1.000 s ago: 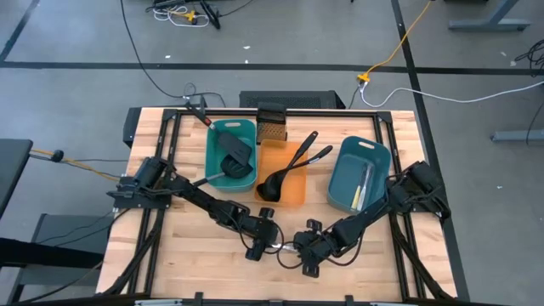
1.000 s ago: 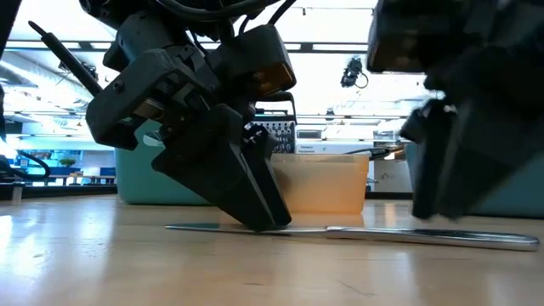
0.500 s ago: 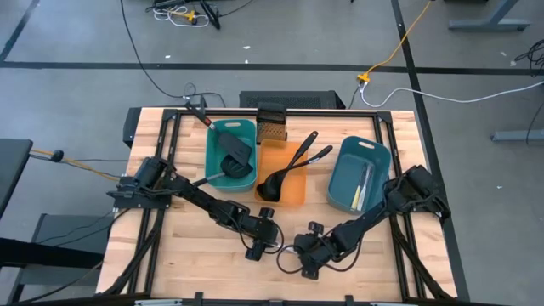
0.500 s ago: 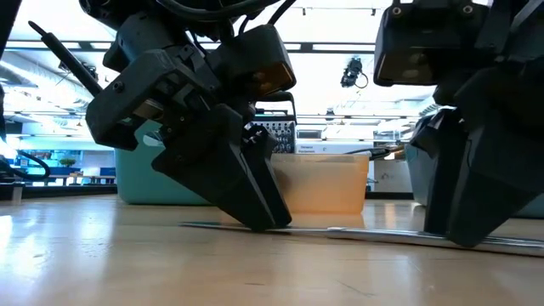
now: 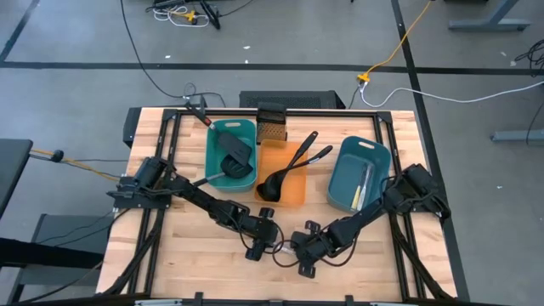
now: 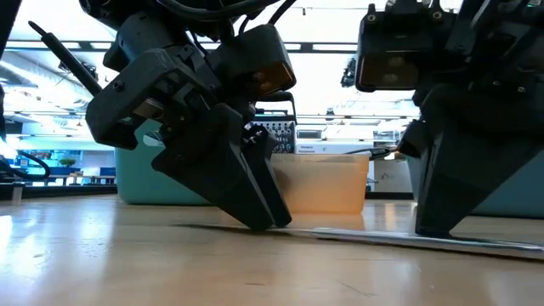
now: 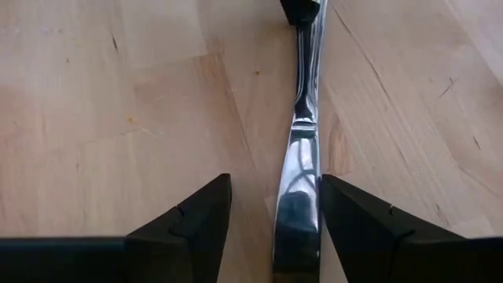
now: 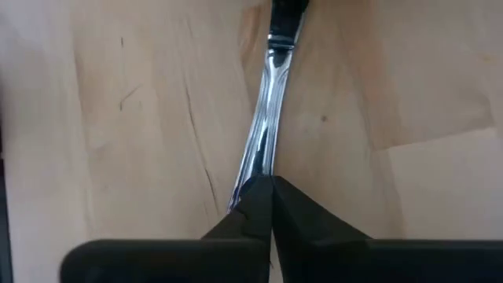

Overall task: Pick & Place Kitchen Items
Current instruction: Put the silver table knife into the blue bin

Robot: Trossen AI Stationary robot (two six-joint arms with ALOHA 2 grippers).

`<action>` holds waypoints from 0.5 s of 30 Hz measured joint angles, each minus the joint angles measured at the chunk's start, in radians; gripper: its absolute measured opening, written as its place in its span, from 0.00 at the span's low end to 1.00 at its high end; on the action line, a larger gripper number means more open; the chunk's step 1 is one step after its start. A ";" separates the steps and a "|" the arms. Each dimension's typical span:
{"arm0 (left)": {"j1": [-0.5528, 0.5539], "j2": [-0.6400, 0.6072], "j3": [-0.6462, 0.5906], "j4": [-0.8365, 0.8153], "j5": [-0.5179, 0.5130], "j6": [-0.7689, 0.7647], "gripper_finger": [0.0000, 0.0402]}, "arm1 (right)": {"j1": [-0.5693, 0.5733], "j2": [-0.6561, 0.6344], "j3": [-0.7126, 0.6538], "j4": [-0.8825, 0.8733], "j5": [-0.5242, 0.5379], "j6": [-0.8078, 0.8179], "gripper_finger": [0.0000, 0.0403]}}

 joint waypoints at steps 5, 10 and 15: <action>0.000 0.000 0.000 0.000 -0.002 0.002 0.51 | -0.010 0.000 0.000 0.007 -0.028 -0.011 0.02; 0.000 0.000 0.000 -0.001 0.008 0.018 0.51 | -0.011 0.001 0.000 0.011 -0.030 -0.006 0.03; 0.001 0.000 0.000 -0.006 0.042 0.040 0.51 | -0.010 0.002 0.000 0.012 -0.018 0.009 0.03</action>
